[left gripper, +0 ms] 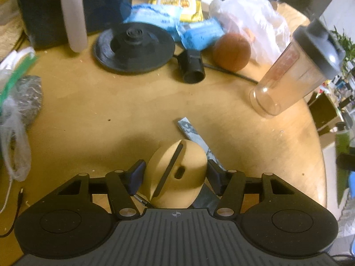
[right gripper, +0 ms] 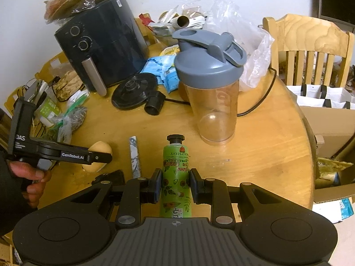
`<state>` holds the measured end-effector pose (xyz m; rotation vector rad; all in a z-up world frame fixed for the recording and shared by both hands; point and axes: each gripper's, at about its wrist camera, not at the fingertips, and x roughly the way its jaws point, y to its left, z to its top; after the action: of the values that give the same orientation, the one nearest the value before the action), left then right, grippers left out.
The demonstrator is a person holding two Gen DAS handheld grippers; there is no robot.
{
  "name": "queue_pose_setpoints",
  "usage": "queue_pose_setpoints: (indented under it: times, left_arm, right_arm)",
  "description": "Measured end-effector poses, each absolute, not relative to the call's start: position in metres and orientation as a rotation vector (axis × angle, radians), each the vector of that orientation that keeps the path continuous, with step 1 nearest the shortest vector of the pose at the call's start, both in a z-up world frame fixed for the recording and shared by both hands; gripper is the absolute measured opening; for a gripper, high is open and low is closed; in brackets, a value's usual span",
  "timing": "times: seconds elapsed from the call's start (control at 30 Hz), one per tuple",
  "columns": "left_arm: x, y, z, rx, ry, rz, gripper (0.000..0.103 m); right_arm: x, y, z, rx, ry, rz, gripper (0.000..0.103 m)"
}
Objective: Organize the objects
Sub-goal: 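Lift the tan oval object with the left gripper while the right gripper holds the tube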
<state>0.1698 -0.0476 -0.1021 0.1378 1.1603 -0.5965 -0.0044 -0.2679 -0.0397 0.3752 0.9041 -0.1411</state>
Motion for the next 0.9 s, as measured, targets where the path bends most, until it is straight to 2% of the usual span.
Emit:
queue_pose_setpoints:
  times: [0.9]
  left_arm:
    - [0.104,0.006,-0.017,0.056,0.971,-0.466,0.058]
  right_arm:
    - [-0.005,-0.222,-0.014,0.322,0.854,-0.018,0.029]
